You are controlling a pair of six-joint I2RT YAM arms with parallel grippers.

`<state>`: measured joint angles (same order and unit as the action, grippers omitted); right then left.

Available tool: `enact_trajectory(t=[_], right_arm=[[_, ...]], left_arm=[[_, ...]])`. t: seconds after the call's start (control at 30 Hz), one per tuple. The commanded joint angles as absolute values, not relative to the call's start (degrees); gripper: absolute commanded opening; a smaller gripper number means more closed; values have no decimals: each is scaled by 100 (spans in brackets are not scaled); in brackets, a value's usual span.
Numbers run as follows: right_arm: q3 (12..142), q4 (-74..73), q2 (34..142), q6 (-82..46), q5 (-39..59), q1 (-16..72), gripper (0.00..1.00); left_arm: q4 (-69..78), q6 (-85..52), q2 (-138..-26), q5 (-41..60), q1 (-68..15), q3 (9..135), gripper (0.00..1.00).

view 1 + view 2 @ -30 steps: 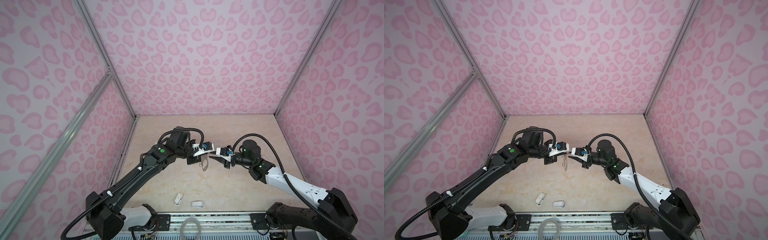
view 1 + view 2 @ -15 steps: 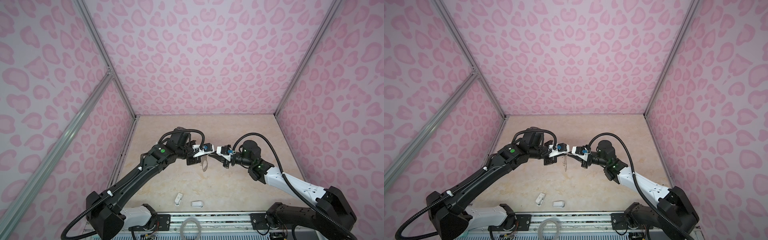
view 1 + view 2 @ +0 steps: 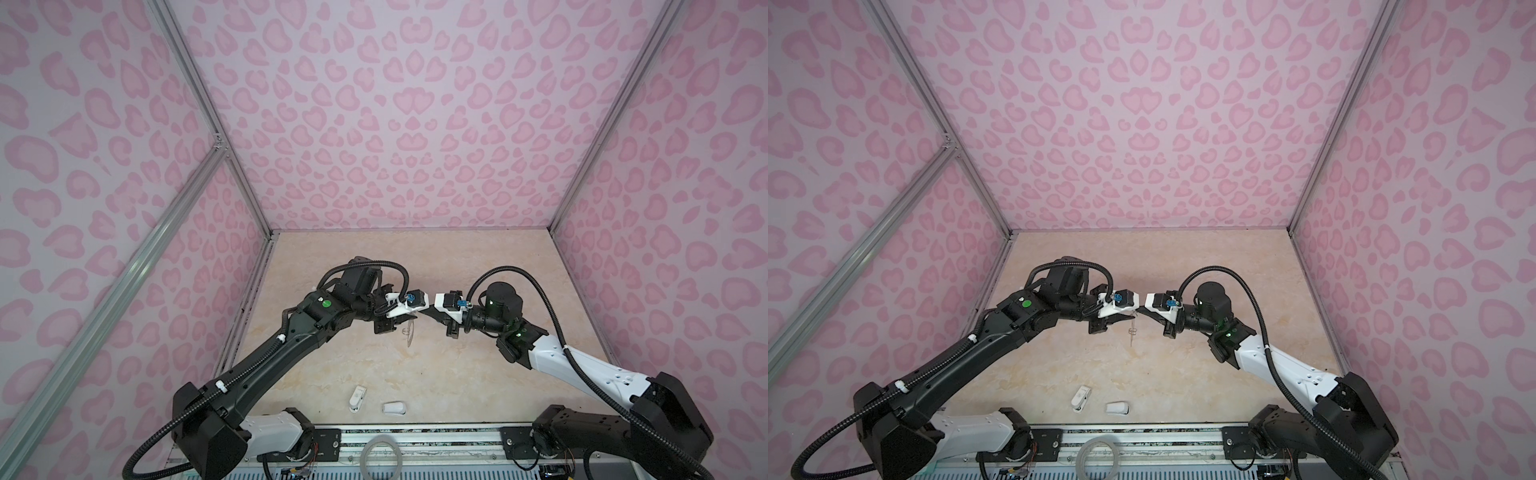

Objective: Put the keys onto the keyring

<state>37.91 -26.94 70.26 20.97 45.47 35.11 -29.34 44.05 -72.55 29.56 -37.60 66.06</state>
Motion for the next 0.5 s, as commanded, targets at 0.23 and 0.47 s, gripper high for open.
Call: enact_trajectory(t=[0.23,0.47], right_arm=[[3595,-3571,7029,1497,4844,3382,0],[3616,-3789,7101,1358,5035,3362,0]], left_arm=[[-814,3068,-6446,3872,-3234,5258,27],[350,2451,-6276,3797,-3226,4632,27]])
